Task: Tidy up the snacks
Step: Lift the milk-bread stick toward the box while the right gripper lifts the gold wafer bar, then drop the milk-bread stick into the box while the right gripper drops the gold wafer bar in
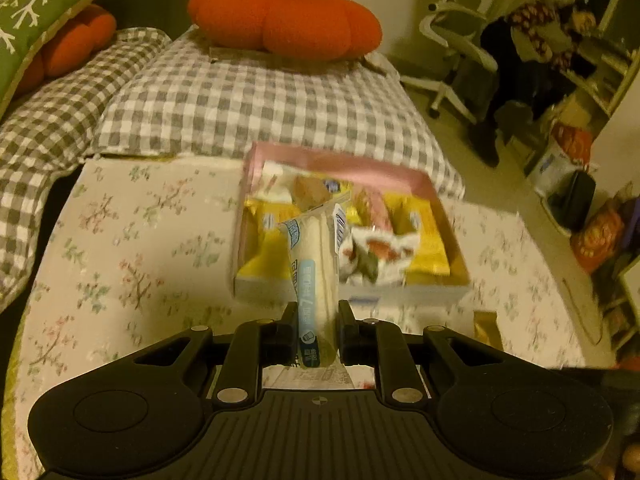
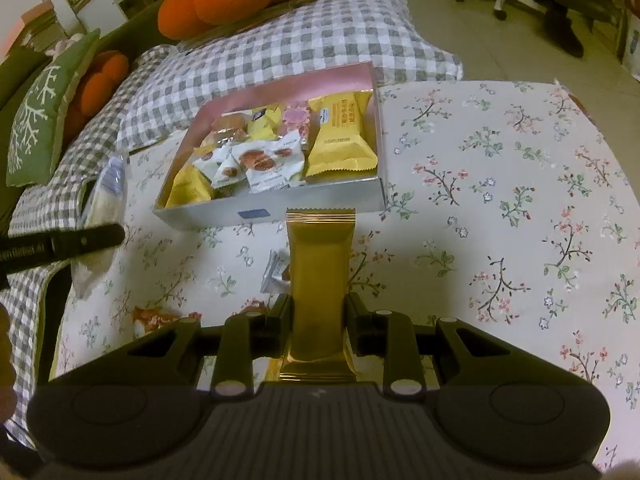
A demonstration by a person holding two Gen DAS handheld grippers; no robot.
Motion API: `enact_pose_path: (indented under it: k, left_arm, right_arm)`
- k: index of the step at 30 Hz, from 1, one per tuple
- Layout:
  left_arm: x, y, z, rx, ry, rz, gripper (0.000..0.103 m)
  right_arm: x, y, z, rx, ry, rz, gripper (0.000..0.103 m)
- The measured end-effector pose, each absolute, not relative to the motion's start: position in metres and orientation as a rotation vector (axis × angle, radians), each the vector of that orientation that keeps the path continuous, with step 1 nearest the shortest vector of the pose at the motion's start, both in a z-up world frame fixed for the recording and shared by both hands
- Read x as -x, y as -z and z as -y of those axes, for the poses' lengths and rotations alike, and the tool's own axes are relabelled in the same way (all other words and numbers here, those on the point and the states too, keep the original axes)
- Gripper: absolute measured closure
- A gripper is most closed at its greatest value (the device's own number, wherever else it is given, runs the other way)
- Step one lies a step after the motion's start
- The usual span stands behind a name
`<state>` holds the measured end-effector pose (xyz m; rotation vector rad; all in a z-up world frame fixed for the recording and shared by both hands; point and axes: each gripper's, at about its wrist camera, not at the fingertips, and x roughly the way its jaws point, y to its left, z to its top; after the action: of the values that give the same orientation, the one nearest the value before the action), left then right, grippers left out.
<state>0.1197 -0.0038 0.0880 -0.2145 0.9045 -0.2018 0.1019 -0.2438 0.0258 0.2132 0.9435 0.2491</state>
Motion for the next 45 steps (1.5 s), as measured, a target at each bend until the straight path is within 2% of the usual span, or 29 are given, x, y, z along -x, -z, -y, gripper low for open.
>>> enact_pose_path:
  k: [14, 24, 36, 40, 45]
  left_arm:
    - [-0.191, -0.084, 0.022, 0.331, 0.233, -0.846, 0.087]
    - [-0.24, -0.062, 0.034, 0.402, 0.22, -0.857, 0.087]
    - [-0.259, -0.034, 0.034, 0.495, 0.28, -0.817, 0.085]
    - [-0.258, -0.038, 0.033, 0.478, 0.301, -0.783, 0.079]
    - [-0.255, -0.05, 0.028, 0.428, 0.286, -0.78, 0.078]
  right_arm:
    - [-0.163, -0.047, 0.237, -0.238, -0.281, -0.872, 0.077]
    - [-0.222, -0.038, 0.241, -0.355, -0.245, -0.852, 0.077]
    - [-0.256, -0.035, 0.219, -0.336, -0.286, -0.817, 0.077]
    - [-0.261, -0.032, 0.219, -0.362, -0.284, -0.818, 0.077]
    - [-0.26, -0.033, 0.218, -0.364, -0.25, -0.813, 0.074]
